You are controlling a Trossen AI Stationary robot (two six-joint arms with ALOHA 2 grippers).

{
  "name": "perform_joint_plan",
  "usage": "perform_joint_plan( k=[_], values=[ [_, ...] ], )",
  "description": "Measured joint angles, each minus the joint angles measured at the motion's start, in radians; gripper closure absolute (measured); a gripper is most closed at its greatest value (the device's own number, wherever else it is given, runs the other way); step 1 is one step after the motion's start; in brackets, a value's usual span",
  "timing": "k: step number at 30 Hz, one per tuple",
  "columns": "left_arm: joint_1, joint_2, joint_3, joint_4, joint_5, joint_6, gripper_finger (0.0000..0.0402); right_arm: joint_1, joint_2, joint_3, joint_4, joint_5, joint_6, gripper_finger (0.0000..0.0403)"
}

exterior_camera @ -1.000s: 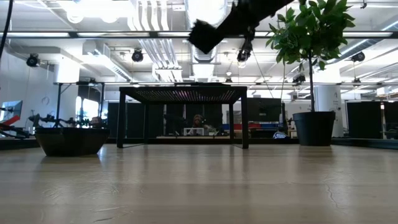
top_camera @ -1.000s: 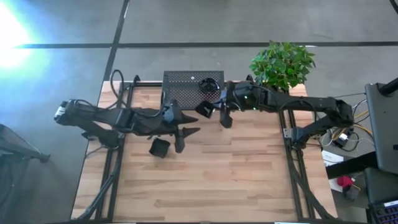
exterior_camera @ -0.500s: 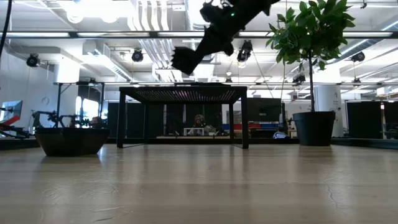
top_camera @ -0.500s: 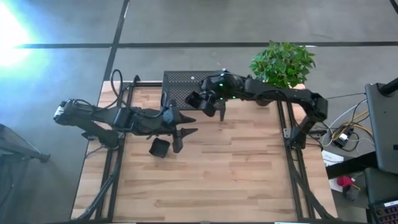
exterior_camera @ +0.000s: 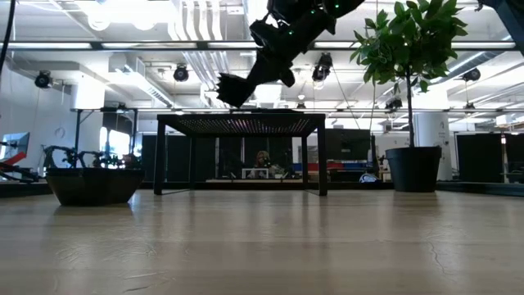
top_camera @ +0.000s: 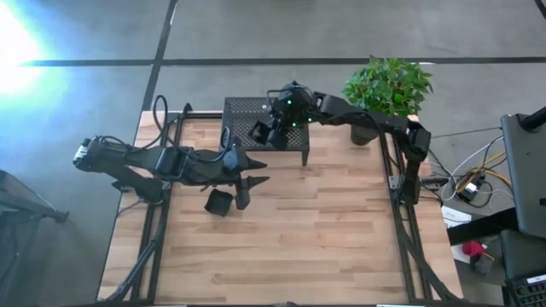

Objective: Pick & Place Mini shaped plates
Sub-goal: Put the stacked black square plates on the shelf

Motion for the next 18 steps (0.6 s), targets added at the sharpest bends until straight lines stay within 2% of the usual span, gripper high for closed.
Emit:
perform_joint_plan(
  k=[6,18],
  values=[
    [-0.001,0.000,0.000,0.000,0.000,0.000,0.0239,-0.035,0.000,0.013,-0.067,-0.001,0.066,0.0392],
    [-0.001,0.000,0.000,-0.001,0.000,-0.001,0.0239,-0.046,0.027,0.012,-0.086,-0.004,0.069,0.0392]
  ],
)
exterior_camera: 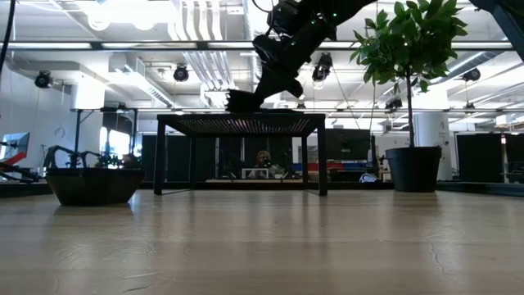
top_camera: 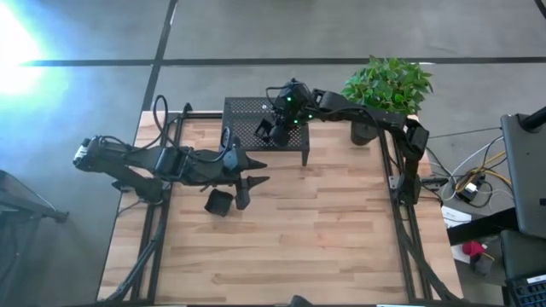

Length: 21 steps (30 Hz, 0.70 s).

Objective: Pick & Place Mini shaped plates
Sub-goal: Put the stacked black square plates on the shelf

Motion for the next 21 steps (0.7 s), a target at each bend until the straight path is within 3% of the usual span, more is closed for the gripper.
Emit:
perform_joint_plan(
  k=[21],
  values=[
    [0.000,0.000,0.000,0.000,0.000,-0.002,0.0239,0.000,0.002,-0.001,-0.001,0.011,0.018,0.0386]
  ],
)
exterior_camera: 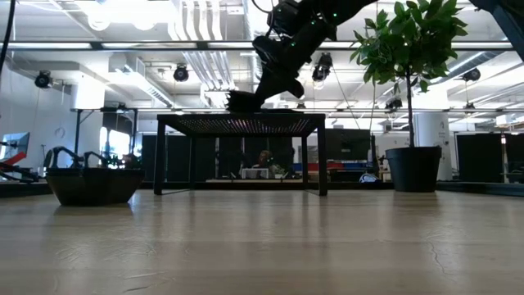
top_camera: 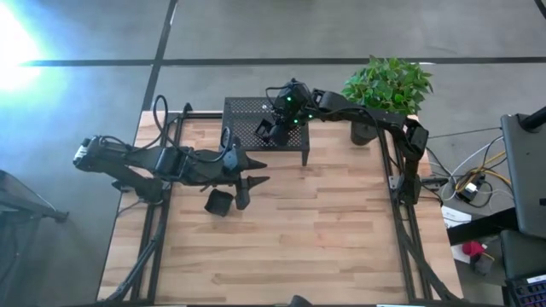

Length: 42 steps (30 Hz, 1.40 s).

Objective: Pick & Place Mini shaped plates
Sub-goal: Put the stacked black square plates on the shelf, then put the stacked black distorted squared plates on the shelf

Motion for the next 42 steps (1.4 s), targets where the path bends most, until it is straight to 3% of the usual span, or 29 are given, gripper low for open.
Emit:
perform_joint_plan(
  k=[16,32,42],
  values=[
    [0.000,0.000,0.000,0.000,0.000,-0.004,0.0239,0.000,0.000,-0.001,0.042,0.002,-0.003,0.0313],
    [0.000,-0.001,0.000,0.000,0.003,-0.015,0.0239,0.000,-0.002,-0.001,0.051,0.001,-0.035,0.0323],
    [0.000,-0.026,0.000,-0.027,0.003,-0.008,0.0239,0.020,-0.068,-0.001,0.040,0.002,-0.083,0.0329]
  ],
)
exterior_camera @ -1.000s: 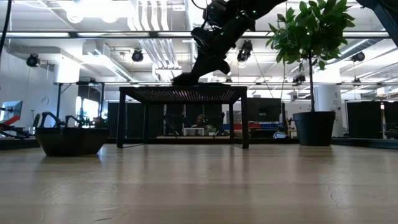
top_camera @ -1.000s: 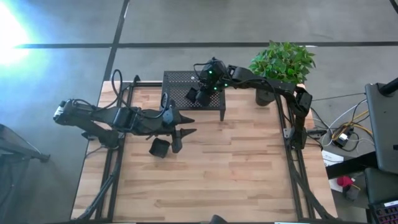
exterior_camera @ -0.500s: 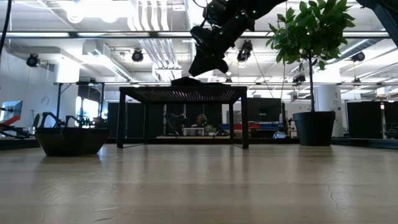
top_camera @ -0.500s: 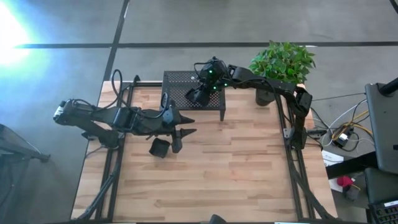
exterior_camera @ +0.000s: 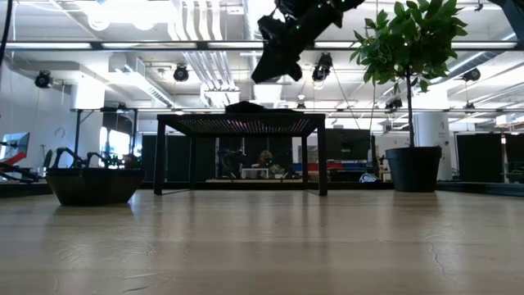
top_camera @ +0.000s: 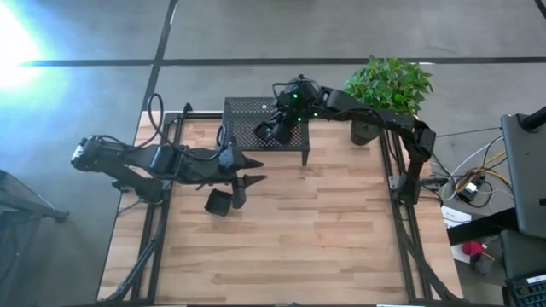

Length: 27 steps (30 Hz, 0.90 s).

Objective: Pick & Place Mini shaped plates
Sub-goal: Put the stacked black distorted squared plates on the shelf

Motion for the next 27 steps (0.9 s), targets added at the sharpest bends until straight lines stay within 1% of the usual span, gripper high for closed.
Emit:
perform_joint_plan(
  k=[4,7,11,16,19,23,25,27],
  values=[
    [-0.001,-0.011,0.000,-0.086,0.000,0.010,0.0239,0.051,-0.033,0.000,-0.043,-0.001,-0.047,0.0324],
    [-0.008,-0.015,0.000,-0.174,0.000,-0.015,0.0239,0.098,-0.057,0.000,-0.091,-0.001,-0.081,0.0324],
    [-0.031,-0.016,0.000,-0.265,-0.001,-0.067,0.0239,0.165,-0.088,0.000,-0.131,0.000,-0.111,0.0330],
    [-0.085,-0.017,-0.008,-0.403,-0.001,-0.160,0.0239,0.249,-0.122,-0.002,-0.162,-0.001,-0.120,0.0335],
    [-0.122,-0.018,-0.042,-0.453,-0.010,-0.203,0.0239,0.298,-0.133,-0.002,-0.182,0.000,-0.122,0.0333],
    [-0.159,-0.018,-0.120,-0.471,-0.011,-0.189,0.0239,0.364,-0.146,-0.002,-0.210,-0.001,-0.135,0.0328],
    [-0.164,-0.017,-0.165,-0.472,-0.011,-0.222,0.0239,0.394,-0.150,-0.003,-0.213,-0.001,-0.137,0.0328],
    [-0.164,-0.017,-0.208,-0.470,-0.012,-0.289,0.0239,0.421,-0.153,-0.004,-0.216,-0.001,-0.136,0.0330]
  ],
)
